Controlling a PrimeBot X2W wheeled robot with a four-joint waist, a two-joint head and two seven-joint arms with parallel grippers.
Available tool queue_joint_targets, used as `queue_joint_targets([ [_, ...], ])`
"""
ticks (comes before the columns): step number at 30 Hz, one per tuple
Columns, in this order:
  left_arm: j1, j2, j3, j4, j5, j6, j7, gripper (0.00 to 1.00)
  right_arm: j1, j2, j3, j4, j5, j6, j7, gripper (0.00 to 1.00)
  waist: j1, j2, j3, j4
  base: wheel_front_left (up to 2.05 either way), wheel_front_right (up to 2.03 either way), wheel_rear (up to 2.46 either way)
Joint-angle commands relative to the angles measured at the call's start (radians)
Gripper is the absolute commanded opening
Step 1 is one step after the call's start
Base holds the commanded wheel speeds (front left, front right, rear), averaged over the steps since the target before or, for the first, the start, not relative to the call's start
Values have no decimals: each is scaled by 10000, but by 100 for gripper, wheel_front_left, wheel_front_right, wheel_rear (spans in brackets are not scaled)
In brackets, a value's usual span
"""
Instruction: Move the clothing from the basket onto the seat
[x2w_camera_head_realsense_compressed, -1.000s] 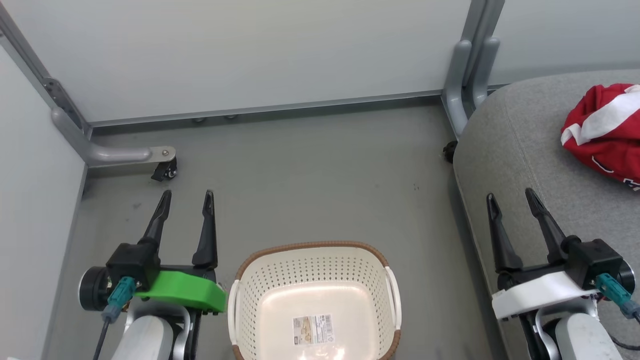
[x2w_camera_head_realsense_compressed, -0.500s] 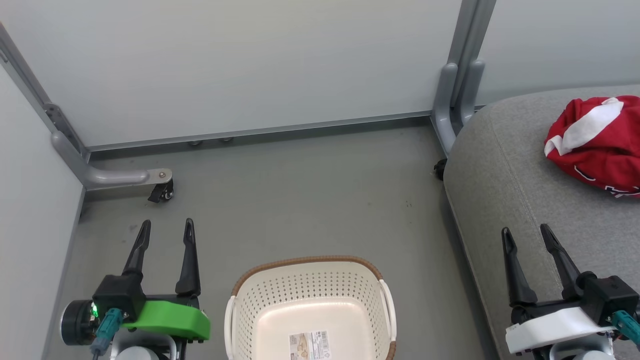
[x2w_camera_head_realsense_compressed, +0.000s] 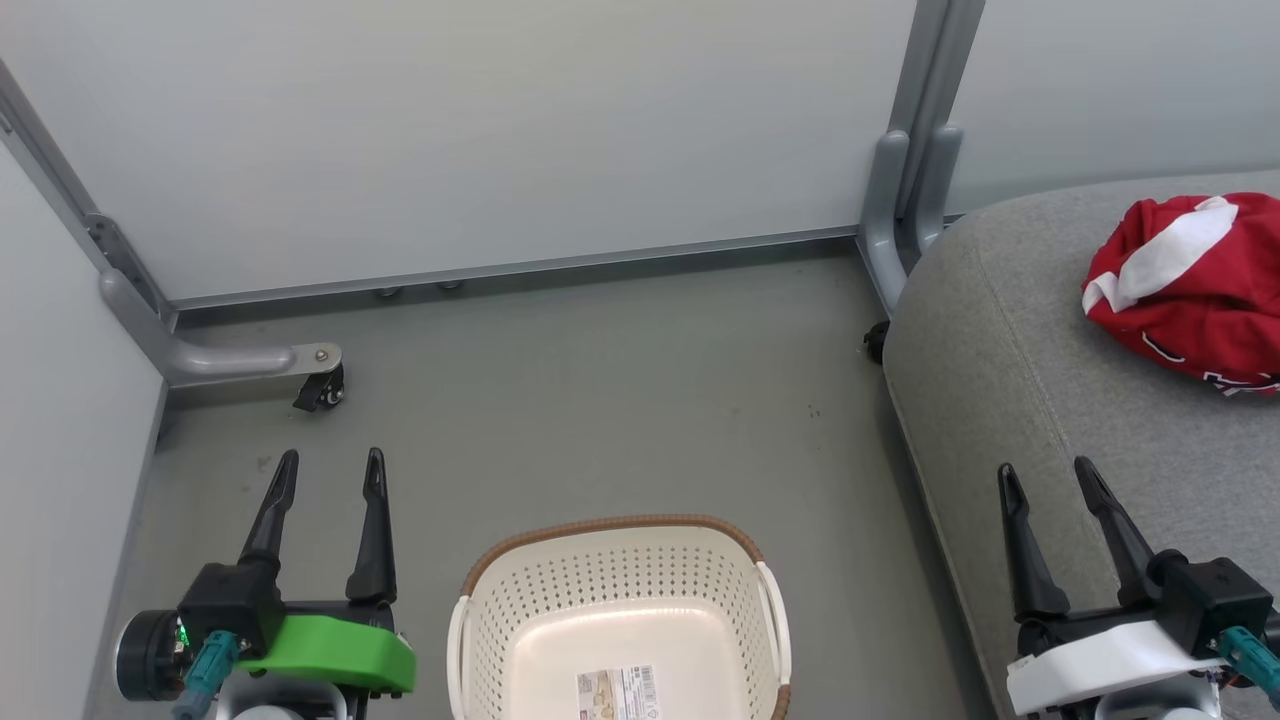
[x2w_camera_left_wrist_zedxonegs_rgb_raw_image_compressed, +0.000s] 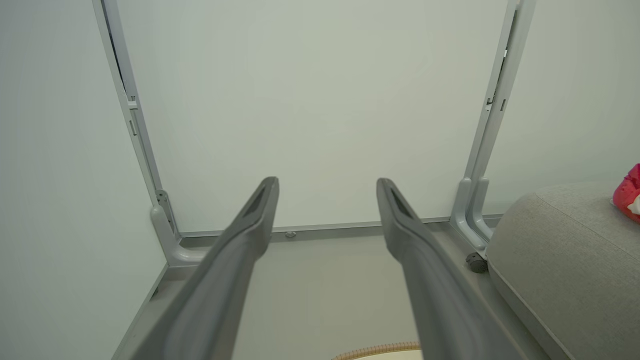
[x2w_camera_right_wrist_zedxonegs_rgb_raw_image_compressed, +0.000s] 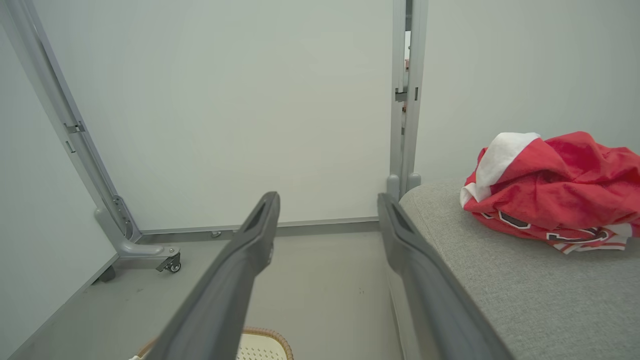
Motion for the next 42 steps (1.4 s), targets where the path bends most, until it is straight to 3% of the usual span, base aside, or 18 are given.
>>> queue_joint_targets([
  [1,177,-23,41,4,142,-65,1,100,36,-23,24,34,32,-11,-27,100,1,86,5,10,0,0,0],
  [9,128,-127,162,183,316,-143,1,100,-79,-24,39,84,-53,-11,-27,100,1,86,26,68,0,0,0],
  [10,24,-105,137,192,272,-93,2,0,-19,2,45,66,-15,0,0,0,1,0,26,68,0,0,0],
  [15,127,-125,101,669,212,-91,30,0,123,101,76,511,50,0,27,0,1,0,26,67,0,0,0],
  [42,-183,-295,817,559,-4482,-285,1275,0,-553,-123,34,1088,4941,-2,1087,0,1,19,62,-61,0,0,0],
])
